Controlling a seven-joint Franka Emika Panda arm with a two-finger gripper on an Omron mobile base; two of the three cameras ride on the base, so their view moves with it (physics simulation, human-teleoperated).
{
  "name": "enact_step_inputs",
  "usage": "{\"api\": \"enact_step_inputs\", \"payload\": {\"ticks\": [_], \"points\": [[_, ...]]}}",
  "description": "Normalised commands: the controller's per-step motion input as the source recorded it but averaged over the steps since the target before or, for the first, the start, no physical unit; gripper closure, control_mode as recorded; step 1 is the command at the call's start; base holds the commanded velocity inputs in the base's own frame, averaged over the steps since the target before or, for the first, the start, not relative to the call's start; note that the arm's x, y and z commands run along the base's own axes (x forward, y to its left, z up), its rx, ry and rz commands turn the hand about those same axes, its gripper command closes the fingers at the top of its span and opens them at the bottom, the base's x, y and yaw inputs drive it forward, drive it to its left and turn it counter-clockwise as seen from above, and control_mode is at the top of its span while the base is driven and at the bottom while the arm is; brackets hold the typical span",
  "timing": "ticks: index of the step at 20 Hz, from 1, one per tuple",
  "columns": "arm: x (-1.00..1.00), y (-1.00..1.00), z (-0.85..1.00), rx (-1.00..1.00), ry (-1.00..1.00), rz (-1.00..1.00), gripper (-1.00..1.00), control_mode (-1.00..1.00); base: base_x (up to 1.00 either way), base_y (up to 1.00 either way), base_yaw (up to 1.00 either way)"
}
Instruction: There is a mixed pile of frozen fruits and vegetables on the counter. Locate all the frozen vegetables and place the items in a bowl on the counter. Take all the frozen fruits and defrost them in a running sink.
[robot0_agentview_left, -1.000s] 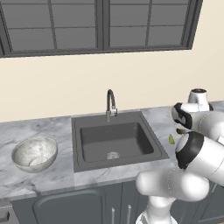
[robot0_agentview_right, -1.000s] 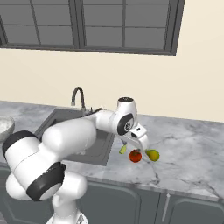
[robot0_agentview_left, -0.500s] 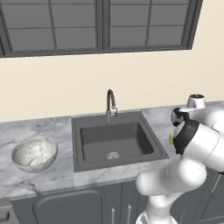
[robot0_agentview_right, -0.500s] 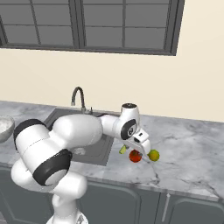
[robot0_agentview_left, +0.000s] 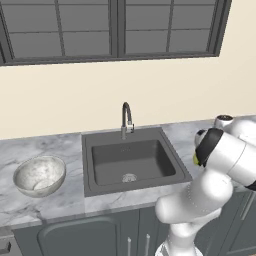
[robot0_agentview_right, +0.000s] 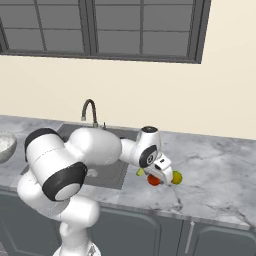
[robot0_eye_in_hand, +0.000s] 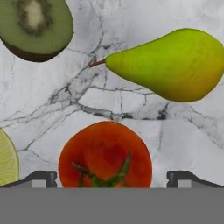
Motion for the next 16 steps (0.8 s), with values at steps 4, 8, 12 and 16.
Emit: {"api": "enact_step_inputs", "payload": {"ticks": [4, 8, 12, 16], "points": [[0.27, -0.1, -0.2, 0.01, -0.07, 0.02, -1.0, -1.0, 0.0, 0.0, 0.0], [0.0, -0.02, -0.02, 0.0, -0.01, 0.0, 1.0, -1.0, 0.0, 0.0, 0.0], [0.0, 0.0, 0.0, 0.0, 0.0, 0.0, 1.0, -1.0, 0.0, 0.0, 0.0], [-0.11, 0.01, 0.26, 0.01, 0.0, -0.01, 1.0, -1.0, 0.0, 0.0, 0.0]]}}
